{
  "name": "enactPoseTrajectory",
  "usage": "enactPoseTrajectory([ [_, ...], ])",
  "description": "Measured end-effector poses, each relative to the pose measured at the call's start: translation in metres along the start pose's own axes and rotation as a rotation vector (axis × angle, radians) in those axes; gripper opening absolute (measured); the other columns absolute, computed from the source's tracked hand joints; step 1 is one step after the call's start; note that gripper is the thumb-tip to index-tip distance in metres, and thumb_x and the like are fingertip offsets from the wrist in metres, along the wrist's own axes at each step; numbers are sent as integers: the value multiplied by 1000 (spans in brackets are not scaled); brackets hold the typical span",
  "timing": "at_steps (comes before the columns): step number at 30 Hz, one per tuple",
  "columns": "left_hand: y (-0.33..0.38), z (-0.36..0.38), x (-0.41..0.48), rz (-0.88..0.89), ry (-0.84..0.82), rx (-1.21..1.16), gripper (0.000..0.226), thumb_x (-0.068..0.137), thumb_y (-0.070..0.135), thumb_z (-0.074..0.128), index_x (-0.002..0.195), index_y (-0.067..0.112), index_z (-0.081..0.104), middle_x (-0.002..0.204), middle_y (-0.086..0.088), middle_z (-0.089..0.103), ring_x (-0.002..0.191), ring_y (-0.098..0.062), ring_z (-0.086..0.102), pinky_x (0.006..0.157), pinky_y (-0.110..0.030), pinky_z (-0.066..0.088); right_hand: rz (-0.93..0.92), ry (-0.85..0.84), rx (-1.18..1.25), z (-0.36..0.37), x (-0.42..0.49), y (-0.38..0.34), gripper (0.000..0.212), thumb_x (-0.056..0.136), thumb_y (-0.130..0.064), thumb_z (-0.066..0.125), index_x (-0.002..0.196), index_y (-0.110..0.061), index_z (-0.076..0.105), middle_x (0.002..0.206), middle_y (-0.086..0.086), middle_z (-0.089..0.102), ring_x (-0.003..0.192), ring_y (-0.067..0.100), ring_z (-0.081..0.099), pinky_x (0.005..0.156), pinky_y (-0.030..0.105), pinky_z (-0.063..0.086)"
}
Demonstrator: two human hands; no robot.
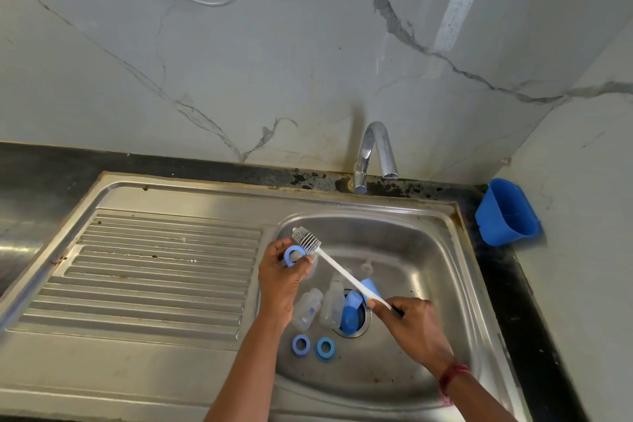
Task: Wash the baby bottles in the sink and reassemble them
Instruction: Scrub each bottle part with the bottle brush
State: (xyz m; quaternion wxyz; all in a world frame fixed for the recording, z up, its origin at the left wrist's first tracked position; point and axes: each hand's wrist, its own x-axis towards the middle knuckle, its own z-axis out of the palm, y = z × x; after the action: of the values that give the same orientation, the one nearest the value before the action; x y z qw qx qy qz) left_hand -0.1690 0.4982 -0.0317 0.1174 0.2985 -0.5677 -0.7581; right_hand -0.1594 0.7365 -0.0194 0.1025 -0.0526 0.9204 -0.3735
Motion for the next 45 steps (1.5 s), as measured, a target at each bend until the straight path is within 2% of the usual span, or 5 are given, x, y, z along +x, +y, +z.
enactPoseTrajectory([
  [11, -6, -4, -3, 186, -26, 341, 25, 76, 2, 81, 88, 22, 73, 79, 4, 74, 73, -9, 68, 67, -19, 52, -12, -32, -77, 5, 2, 5, 56, 84, -51, 69, 48, -16, 44, 39, -8, 32, 40, 12, 31, 42, 17, 28],
  [14, -9, -11, 5, 213, 93, 381, 36, 69, 3, 85, 101, 17, 75, 92, 1, 73, 83, -11, 69, 76, -27, 56, 11, -59, -64, 7, 1, 4, 58, 85, -49, 69, 46, -26, 34, 37, -10, 35, 39, 11, 32, 43, 17, 30],
  [25, -7, -10, 2, 269, 147, 352, 68, 56, -6, 91, 105, 19, 51, 92, 8, 69, 83, -4, 68, 69, -9, 49, 88, -104, 7, 9, 6, -1, 60, 86, -49, 69, 42, -22, 38, 43, -9, 31, 40, 9, 27, 44, 19, 28],
  [30, -7, -16, 11, 262, 174, 330, 73, 54, -3, 92, 107, 21, 50, 89, 5, 70, 80, -7, 69, 74, -22, 55, 66, -111, -31, 2, 0, 3, 61, 87, -48, 68, 38, -25, 41, 38, -7, 33, 39, 9, 31, 43, 16, 29],
  [45, 0, -7, 7, 255, 136, 376, 79, 54, -3, 92, 115, 19, 47, 84, 7, 67, 72, 8, 63, 64, -6, 46, 47, -116, -22, 8, 2, -5, 56, 88, -49, 66, 45, -22, 42, 44, -5, 36, 40, 9, 33, 44, 16, 31],
])
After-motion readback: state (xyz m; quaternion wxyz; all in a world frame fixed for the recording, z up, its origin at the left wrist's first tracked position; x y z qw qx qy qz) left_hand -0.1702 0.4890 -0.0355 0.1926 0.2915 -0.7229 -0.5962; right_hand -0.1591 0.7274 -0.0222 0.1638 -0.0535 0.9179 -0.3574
